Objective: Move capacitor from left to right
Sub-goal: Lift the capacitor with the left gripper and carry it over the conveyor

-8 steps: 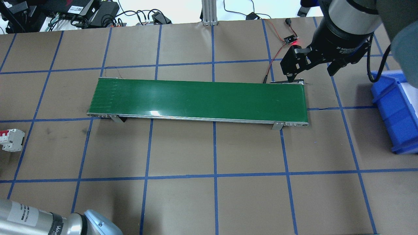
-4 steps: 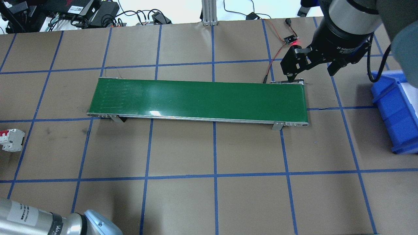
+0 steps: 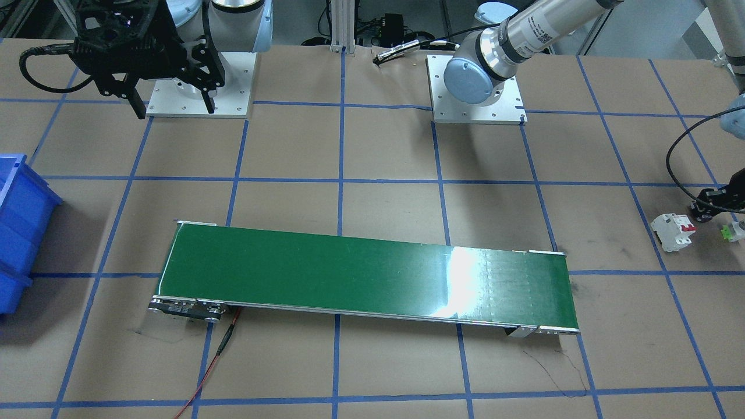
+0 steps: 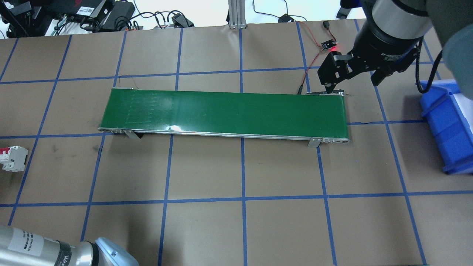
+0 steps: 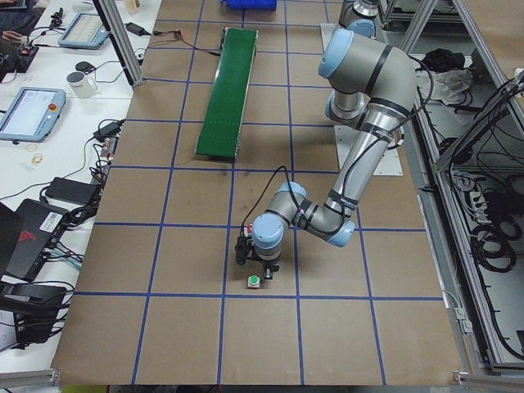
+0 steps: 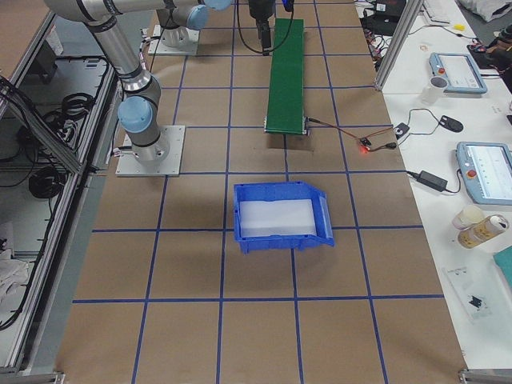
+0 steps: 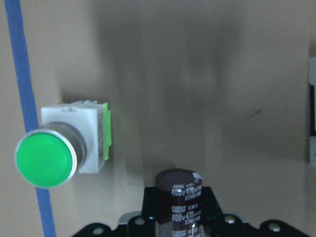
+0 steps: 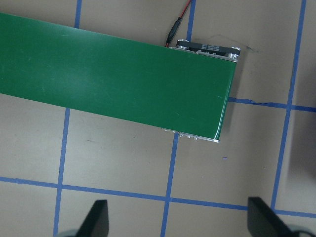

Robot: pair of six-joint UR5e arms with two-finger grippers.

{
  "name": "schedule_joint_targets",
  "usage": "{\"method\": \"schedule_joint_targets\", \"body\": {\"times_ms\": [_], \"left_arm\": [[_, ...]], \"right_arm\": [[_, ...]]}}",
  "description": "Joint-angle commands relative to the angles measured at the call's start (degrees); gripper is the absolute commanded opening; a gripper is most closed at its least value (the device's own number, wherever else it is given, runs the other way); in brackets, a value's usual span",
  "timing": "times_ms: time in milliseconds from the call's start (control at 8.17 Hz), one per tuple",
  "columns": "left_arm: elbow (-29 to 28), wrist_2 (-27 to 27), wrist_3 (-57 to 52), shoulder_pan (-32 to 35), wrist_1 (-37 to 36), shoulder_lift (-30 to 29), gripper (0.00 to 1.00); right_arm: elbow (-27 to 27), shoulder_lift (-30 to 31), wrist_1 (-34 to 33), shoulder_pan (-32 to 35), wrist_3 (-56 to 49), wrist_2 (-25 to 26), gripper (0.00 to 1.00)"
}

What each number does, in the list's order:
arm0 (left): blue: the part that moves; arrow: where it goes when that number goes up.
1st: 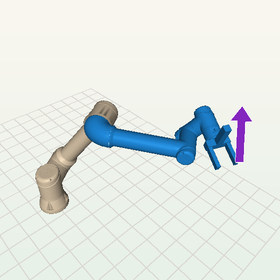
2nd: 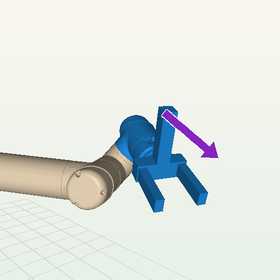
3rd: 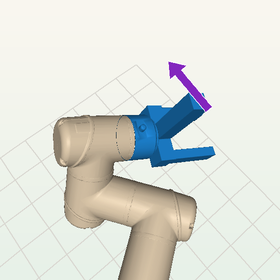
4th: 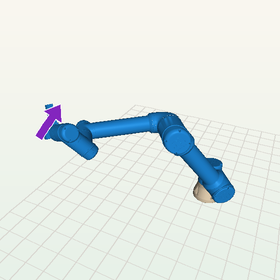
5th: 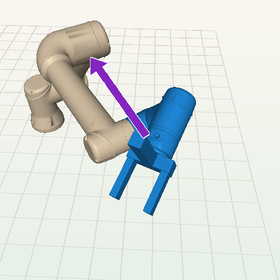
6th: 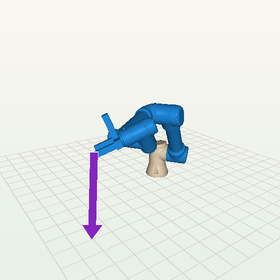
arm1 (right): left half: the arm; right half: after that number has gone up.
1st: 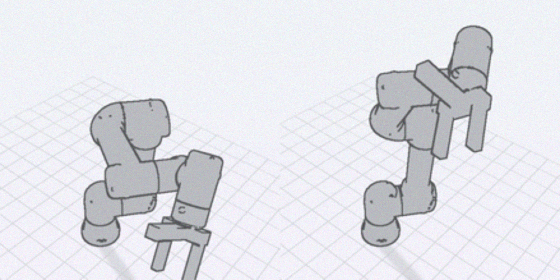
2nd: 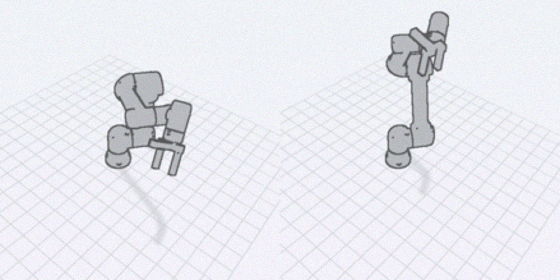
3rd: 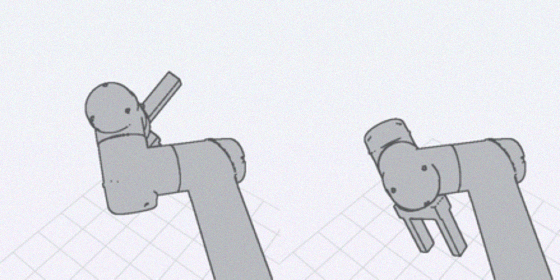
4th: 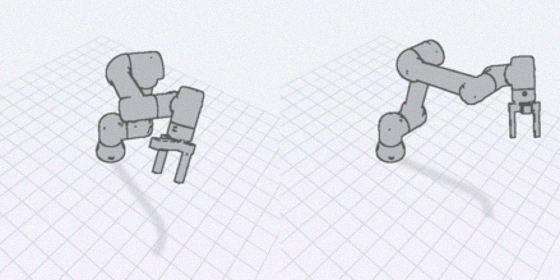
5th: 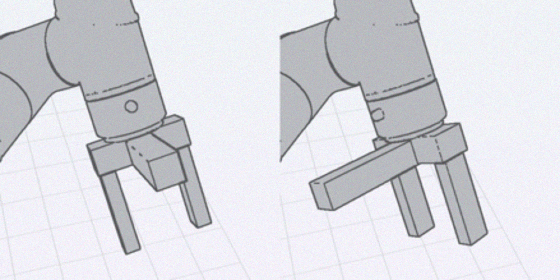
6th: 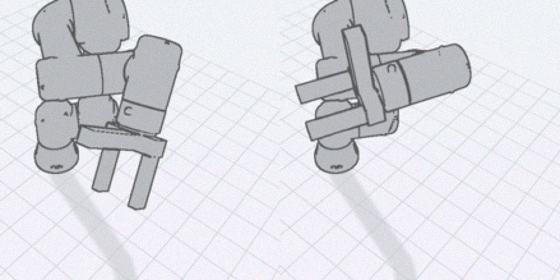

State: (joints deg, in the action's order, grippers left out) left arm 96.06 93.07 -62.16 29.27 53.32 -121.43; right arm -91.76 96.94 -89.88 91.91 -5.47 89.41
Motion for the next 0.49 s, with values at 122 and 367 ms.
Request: {"method": "schedule_joint_targets", "body": {"times_ms": [122, 367], "left_arm": [[-1.2, 0.2, 2.0, 0.4, 11.8, 4.6, 0.0], [-2.5, -0.5, 5.5, 2.6, 14.9, 12.1, 0.0]], "right_arm": [[0.0, 0.0, 0.1, 0.0, 0.0, 0.1, 1.0], [0.0, -0.1, 0.1, -0.1, -0.1, 0.0, 1.0]]}}
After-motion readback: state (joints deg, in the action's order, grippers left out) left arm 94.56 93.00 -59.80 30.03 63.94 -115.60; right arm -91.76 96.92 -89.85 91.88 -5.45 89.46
